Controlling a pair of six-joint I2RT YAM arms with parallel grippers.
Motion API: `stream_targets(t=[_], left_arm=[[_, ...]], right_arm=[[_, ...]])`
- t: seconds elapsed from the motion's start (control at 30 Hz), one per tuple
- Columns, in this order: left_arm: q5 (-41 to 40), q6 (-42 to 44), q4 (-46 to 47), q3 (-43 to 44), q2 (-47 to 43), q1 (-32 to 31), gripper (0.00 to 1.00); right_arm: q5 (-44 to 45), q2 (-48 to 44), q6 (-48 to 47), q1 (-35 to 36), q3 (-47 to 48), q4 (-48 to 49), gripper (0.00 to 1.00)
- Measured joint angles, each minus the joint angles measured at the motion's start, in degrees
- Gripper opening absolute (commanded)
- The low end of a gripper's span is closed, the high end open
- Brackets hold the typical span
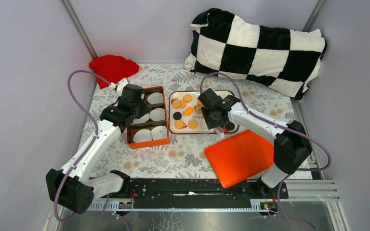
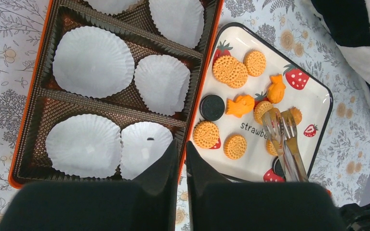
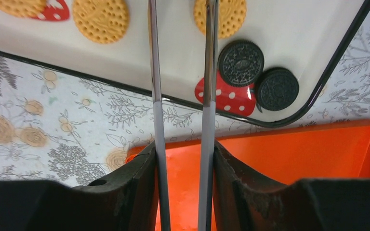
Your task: Pack the cookies
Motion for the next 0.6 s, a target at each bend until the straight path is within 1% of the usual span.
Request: stream_targets(t=[0.13,0.23,0.27,0.33,0.43,0.5,0.6], left_arm=[[0.39,0.0,-0.2,-0.26,0.0,0.02,0.13],[0.48,0.0,-0.2,-0.28,0.0,0.02,0.13],[0.55,0.0,-0.2,-0.33,0.0,0.02,0.13],[0.7,0.0,-0.2,-0.39,0.0,0.02,0.13],[0.98,0.0,-0.2,-0.57,-0.07,0.02,0.13],[1.22,0.0,-0.22,-0.83,-0.42,0.02,0.13],[1.42,0.0,-0.24,-1.03,-0.87,0.02,0.13]], right_arm=[[-1.16,0.0,0.24,0.0,-2.34,0.09,0.35],[-1.73,0.0,0.5,0.02,-2.75,0.48,0.46],[-1.92,0.0,0.61,0.02,-2.75,0.57,0.48],[-2.43,0.0,0.81,0.02,-2.75,0.83,0.48],[-4.15,0.0,1.03,0.07,-2.75,1.68,0.55],[-5.11,0.0,1.33,0.07,-2.75,2.03,0.57],[-6.08,0.0,1.53,0.09,-2.75,2.21,0.56]])
